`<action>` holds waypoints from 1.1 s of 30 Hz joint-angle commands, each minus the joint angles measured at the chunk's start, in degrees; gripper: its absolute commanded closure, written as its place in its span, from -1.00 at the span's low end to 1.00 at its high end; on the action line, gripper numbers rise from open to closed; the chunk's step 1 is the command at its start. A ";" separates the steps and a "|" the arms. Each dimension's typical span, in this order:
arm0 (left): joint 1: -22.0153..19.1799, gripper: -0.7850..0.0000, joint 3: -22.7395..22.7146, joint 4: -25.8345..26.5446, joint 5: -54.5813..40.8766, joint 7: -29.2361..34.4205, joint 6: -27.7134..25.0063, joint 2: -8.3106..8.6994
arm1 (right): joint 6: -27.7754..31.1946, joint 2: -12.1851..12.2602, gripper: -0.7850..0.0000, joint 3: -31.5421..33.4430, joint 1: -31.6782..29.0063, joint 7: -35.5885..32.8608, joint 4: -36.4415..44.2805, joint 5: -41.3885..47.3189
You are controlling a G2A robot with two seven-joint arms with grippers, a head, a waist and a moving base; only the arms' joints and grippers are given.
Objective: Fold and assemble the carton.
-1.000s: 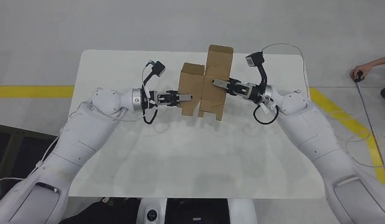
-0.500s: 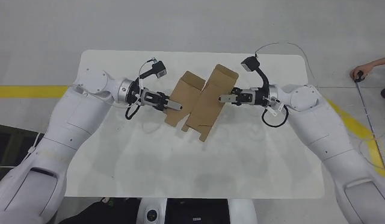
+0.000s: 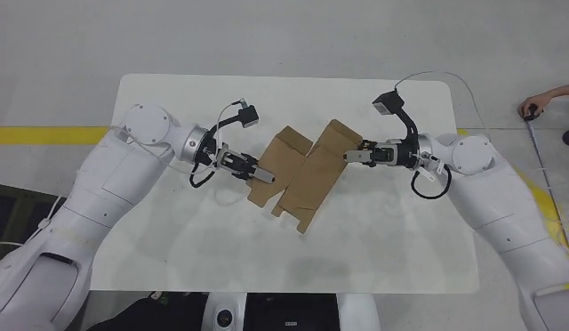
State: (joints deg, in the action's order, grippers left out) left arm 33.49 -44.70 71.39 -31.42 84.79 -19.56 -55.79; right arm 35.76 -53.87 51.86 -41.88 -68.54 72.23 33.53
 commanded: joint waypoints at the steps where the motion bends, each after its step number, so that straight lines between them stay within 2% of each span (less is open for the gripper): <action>1: -0.51 1.00 0.50 -1.56 0.65 -1.16 -1.12 0.28 | 0.19 0.66 -1.00 0.37 -0.05 0.19 0.07 -1.17; 14: -0.78 1.00 0.79 -2.11 0.68 -1.53 -1.48 0.36 | 0.74 1.24 -1.00 0.39 -0.15 0.74 0.28 -1.86; 16: 0.16 1.00 0.70 -0.68 1.51 -3.15 -0.74 0.41 | -0.40 1.21 -1.00 0.31 -0.83 1.69 1.23 -2.71; 23: 1.05 1.00 0.01 2.48 2.83 1.29 1.35 1.00 | -2.04 1.27 -1.00 0.55 -2.10 -1.64 1.89 -2.89; 32: 1.37 1.00 0.74 4.29 2.37 2.37 2.44 1.13 | -2.50 0.30 -1.00 -1.54 -2.89 -2.48 2.73 -1.72; 33: 1.33 1.00 0.88 4.33 2.38 2.42 2.49 1.11 | -2.58 0.22 -0.84 -1.71 -2.93 -2.56 2.96 -1.39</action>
State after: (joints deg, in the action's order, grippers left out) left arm 34.86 -43.97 75.69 -29.03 87.16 -17.13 -54.66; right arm 33.29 -53.57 50.31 -44.77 -70.99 74.99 31.79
